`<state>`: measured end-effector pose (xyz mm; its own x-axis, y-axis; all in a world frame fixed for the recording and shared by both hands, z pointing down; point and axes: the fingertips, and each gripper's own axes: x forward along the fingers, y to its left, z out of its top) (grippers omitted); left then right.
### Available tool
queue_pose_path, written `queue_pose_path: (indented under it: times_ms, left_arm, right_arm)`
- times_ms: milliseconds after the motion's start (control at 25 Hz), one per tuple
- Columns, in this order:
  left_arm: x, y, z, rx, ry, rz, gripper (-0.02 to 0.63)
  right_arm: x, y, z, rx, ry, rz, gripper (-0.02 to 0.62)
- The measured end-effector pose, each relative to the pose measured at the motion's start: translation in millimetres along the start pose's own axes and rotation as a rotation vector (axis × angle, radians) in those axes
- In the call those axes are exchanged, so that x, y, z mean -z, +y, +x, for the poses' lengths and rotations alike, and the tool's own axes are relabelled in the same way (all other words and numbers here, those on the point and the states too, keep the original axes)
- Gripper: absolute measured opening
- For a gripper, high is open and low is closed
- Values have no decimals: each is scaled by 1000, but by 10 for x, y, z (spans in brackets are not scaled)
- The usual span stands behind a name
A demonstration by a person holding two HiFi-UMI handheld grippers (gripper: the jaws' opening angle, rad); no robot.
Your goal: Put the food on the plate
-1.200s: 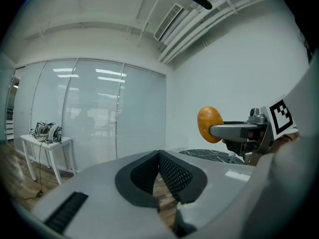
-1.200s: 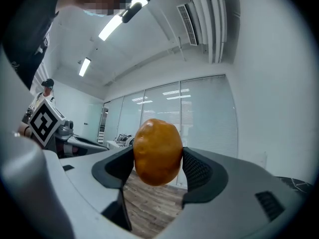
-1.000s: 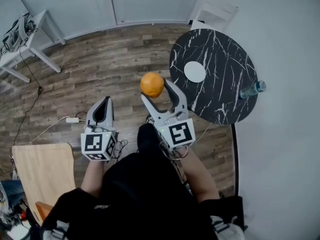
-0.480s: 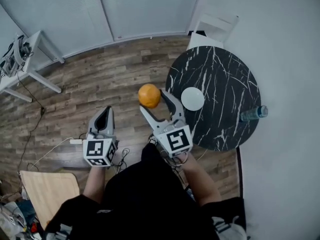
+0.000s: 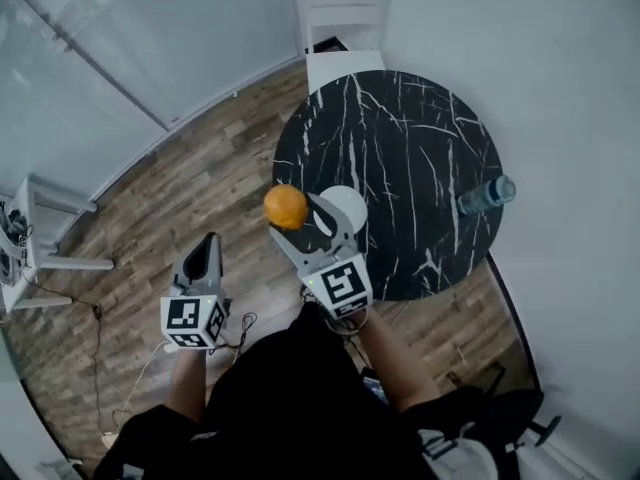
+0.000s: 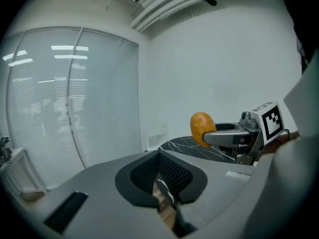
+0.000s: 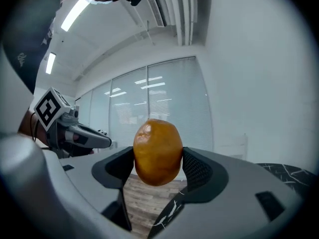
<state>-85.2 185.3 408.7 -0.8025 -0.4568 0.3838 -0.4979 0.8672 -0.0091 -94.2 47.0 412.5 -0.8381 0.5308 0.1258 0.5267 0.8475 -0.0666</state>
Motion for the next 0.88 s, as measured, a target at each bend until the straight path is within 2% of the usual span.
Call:
queue_pose_path:
  times_ms: [280,560,880]
  left_arm:
    - [-26,-553,759,222,72,78,0]
    - [-4,-1131,1256,461,95,176,0]
    - [30,-1602,1579,881,121,310,0]
  right_arm:
    - [388,-727,-340,186,50,94,296]
    - [684,-919,-763,406,97,179,296]
    - [1099,-994,-982,709,202,198,296]
